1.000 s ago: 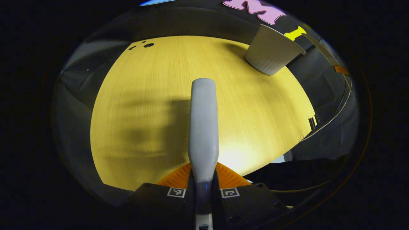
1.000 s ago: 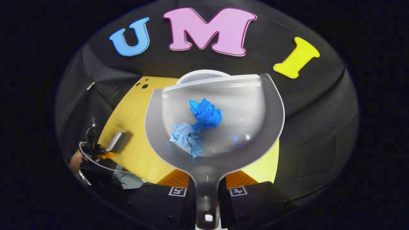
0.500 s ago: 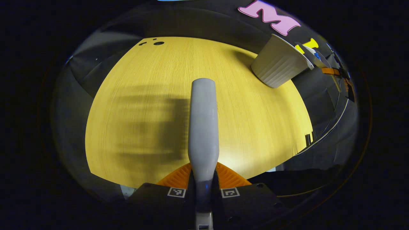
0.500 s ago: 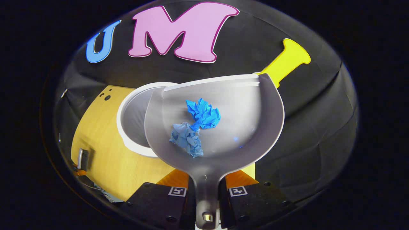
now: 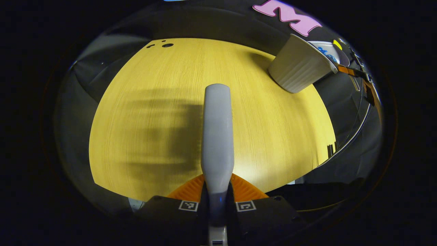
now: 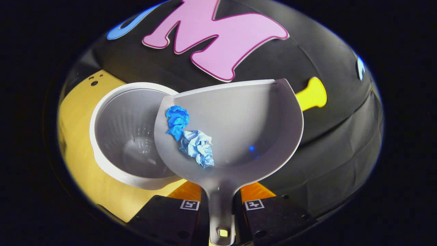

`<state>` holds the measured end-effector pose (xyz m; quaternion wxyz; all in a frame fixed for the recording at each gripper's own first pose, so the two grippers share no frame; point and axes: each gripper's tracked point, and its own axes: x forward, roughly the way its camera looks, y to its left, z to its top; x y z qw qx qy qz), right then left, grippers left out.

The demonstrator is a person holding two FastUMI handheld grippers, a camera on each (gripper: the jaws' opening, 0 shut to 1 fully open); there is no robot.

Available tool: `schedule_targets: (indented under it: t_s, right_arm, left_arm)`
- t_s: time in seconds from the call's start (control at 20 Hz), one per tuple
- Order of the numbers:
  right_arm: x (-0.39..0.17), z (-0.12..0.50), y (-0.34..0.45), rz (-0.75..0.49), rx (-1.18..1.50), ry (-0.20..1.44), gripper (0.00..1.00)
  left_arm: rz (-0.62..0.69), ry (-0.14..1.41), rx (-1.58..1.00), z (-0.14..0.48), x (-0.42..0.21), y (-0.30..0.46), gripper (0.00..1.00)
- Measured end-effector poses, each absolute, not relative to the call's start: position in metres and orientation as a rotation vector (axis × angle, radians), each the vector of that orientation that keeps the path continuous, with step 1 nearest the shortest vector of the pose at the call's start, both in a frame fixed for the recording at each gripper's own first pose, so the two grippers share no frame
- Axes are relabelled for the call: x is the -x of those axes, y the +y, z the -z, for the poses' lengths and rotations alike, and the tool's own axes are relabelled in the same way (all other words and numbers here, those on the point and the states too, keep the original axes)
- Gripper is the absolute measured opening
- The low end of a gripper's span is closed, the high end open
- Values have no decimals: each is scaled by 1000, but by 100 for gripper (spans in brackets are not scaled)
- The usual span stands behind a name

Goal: Pick up the small broom and dustpan from the desktop, sweep the trash into the dustpan with the broom, and then empty the trash into the garbage bin.

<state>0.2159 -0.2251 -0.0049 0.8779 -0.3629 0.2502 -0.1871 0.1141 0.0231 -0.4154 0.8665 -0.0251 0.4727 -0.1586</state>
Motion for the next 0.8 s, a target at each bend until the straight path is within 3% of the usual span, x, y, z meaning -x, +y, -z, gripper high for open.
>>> schedule_targets:
  t_s: [0.1, 0.6, 0.75, 0.8]
  right_arm:
    - [-215, 2, -223, 404, 910, 494, 33]
    - [-202, -40, -199, 459, 1442, 340, 33]
    - [-192, -43, -199, 428, 1475, 326, 33]
    - [-188, -43, -201, 430, 1454, 332, 33]
  left_arm:
    - [325, 991, 61, 415, -113, 21, 29]
    - [338, 1005, 46, 412, -119, 22, 26]
    - [352, 1005, 36, 413, -122, 22, 25]
    - [356, 1005, 34, 411, -122, 22, 29]
